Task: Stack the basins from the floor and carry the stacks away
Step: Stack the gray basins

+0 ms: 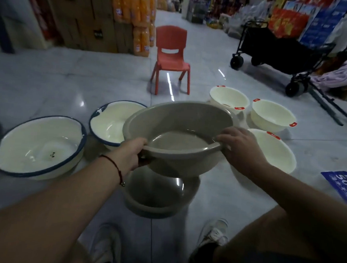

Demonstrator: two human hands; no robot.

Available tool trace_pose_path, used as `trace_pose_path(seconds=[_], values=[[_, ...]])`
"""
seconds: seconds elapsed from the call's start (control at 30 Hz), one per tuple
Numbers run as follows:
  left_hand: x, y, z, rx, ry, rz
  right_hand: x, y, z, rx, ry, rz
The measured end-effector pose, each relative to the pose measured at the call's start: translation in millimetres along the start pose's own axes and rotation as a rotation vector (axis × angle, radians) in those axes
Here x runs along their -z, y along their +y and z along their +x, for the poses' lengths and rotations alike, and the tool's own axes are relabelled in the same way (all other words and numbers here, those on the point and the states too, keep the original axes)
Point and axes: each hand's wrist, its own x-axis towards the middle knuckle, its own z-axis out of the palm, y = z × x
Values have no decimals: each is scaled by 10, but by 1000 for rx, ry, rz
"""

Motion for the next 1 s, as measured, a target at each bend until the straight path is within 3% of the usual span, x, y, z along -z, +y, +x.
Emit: trace_pose_path(seconds=[0.07,0.17,0.2,0.37,0.53,0.6,0.8,1.0], values=[[161,-58,30,-6,36,-12,-118,1,171,-368,-72,372],[513,-120,135,-34,104,-49,-288,26,467,-969,-340,1323],[621,-138,207,-55,143,-67,-371,38,538,-1073,-415,1463],[736,-152,312,-130,198,-64,-739,-308,690,-1096,-593,1254],[810,-314,489,-49,135,-60,-1131,-432,738,-1015,-427,910],[855,-346,489,8,77,-37,-1236,-380,758,-959,-457,832],[931,-510,501,141,-157,301,-1342,-121,582,-847,-513,692],[985,-685,682,58,-81,607,-1735,-86,463,-730,-576,548]])
